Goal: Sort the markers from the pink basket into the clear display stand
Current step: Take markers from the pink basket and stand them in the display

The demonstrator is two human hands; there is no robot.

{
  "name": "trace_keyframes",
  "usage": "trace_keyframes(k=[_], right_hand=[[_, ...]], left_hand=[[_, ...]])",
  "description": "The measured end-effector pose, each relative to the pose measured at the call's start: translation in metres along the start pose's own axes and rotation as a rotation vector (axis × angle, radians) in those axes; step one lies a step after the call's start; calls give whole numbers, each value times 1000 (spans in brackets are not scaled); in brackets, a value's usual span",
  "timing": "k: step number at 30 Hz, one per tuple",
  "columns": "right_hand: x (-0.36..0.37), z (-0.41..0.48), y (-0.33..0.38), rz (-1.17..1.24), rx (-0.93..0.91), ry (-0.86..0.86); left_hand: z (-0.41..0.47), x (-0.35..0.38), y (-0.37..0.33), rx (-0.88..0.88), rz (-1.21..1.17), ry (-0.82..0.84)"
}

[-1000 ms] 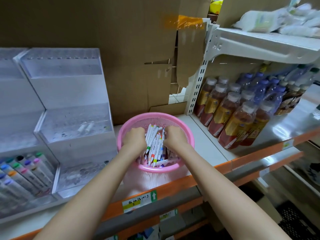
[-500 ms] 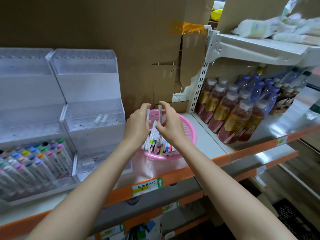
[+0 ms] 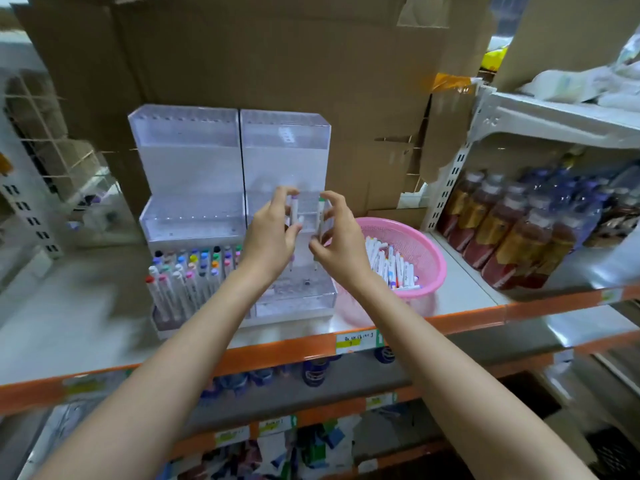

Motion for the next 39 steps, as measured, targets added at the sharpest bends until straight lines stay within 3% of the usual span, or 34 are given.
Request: trace_keyframes(k=[13, 20, 39], right_hand=[[75, -23, 59, 8, 34, 103], [91, -29, 63, 1, 43, 114], [104, -33, 52, -32, 27, 84]], left_hand=[[-40, -81, 50, -44, -5, 1], [-49, -80, 71, -22, -6, 88], [-54, -75, 85, 44, -57, 40]])
Point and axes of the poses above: each hand's wrist, its own z-axis towards the middle knuckle, its own x-axis out of the palm, y = z × x, the point moved 2 cm from there along z, towards the middle knuckle, and after that the axes turned 2 degrees about y, right-handed, at the moved point
